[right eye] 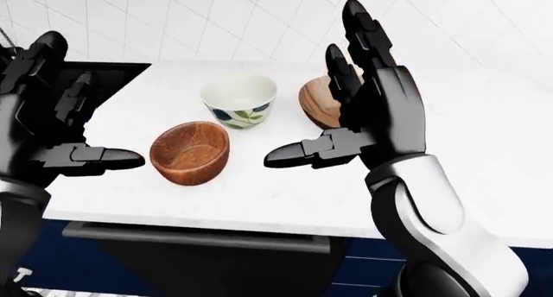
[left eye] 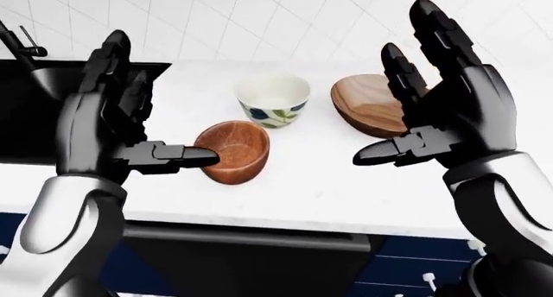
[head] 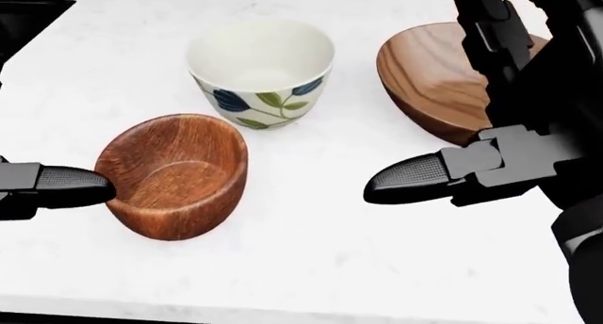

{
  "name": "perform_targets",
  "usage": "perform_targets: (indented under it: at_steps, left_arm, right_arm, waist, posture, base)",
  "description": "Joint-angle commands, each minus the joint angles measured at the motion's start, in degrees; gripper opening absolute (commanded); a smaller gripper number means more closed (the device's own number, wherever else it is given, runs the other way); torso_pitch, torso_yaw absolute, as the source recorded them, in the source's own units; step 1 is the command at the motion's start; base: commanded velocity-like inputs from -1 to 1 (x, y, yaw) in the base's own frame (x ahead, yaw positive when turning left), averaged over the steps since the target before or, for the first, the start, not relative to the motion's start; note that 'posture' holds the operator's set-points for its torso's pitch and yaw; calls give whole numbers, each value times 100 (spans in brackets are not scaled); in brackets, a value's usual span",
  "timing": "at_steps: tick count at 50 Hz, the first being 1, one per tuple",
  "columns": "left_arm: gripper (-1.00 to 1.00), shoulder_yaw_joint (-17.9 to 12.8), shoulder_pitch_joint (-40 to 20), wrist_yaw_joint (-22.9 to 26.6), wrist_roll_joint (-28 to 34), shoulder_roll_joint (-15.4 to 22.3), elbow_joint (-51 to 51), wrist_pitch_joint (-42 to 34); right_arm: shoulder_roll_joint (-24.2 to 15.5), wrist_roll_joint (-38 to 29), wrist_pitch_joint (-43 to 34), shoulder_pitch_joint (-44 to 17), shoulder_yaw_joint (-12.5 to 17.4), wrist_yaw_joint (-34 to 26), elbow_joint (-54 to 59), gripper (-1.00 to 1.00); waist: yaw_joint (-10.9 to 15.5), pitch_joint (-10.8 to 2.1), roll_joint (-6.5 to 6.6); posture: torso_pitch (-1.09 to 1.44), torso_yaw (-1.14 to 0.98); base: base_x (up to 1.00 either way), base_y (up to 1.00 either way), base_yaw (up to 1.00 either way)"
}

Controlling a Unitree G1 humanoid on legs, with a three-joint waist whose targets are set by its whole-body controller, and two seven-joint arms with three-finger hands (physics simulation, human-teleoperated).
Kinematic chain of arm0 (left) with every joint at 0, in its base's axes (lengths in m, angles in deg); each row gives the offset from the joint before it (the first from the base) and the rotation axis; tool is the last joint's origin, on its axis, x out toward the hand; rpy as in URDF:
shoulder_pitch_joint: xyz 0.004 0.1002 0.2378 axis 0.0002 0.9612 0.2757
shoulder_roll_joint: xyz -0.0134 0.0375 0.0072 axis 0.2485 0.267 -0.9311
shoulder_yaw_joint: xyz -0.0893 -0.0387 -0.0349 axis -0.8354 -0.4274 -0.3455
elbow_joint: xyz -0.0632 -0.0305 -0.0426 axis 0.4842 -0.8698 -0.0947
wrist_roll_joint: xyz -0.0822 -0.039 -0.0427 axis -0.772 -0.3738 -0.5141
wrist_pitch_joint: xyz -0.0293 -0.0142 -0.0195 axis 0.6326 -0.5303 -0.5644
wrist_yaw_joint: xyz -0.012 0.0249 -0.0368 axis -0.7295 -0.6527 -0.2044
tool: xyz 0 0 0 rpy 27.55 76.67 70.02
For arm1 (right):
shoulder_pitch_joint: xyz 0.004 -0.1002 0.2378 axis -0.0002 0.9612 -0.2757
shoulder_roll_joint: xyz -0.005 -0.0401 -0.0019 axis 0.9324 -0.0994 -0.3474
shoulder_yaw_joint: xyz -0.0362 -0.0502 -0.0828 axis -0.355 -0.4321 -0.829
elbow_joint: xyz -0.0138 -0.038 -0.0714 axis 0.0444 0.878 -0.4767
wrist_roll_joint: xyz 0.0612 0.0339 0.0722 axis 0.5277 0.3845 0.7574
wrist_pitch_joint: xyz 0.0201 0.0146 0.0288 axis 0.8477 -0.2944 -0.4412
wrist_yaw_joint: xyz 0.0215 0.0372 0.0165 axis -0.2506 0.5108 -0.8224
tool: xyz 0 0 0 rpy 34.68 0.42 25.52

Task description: Stack the bowls from largest to smallest.

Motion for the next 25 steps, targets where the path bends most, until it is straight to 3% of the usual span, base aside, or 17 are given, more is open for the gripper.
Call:
perform_targets:
  at_steps: [1, 2, 4, 14, 18, 21, 23, 25]
  left_arm:
    - [100, -40, -119, -26, -37, 55, 61, 178]
    - [100, -53, -123, -34, -55, 62, 64, 172]
    - [100, -63, -118, -60, -91, 70, 81, 162]
    - [100, -90, -11, -91, -167, 108, 76, 259]
    - [100, -88, 35, -80, -165, 112, 72, 300]
    - [100, -99, 69, -65, -167, 111, 71, 330]
    - [100, -106, 107, -43, -157, 105, 55, 371]
    - [100, -115, 119, -31, -149, 108, 36, 391]
  right_arm:
    - [-59, 3, 221, -100, 62, -12, -73, 100]
    - [-66, 27, 210, -106, 71, 3, -85, 100]
    - [-79, -5, 250, -82, 43, -19, -55, 100]
    - [-82, -129, 174, -272, -69, -36, 36, 100]
    - [-79, -570, 105, -645, -337, -208, 343, 100]
    - [-152, -1206, -19, -1142, -719, -443, 669, 100]
    - [-199, -2144, 195, -1470, -1186, -915, 1244, 100]
    - [-117, -2975, 239, -1814, -1470, -1420, 1683, 100]
  waist:
    - [-17, 104, -9]
    - [1, -127, -26]
    - [18, -243, 5]
    - [19, -188, 39]
    - [9, -187, 46]
    - [-3, -186, 64]
    - [-11, -165, 79]
    - [-31, -157, 101]
  posture:
    - [0, 0]
    - [0, 0]
    - [0, 0]
    - [0, 0]
    - [0, 0]
    - [0, 0]
    - [0, 0]
    - [0, 0]
  base:
    - [0, 0, 0]
    - [0, 0, 0]
    - [0, 0, 0]
    - [0, 0, 0]
    - [0, 0, 0]
    - [0, 0, 0]
    - [0, 0, 0]
    - [0, 0, 0]
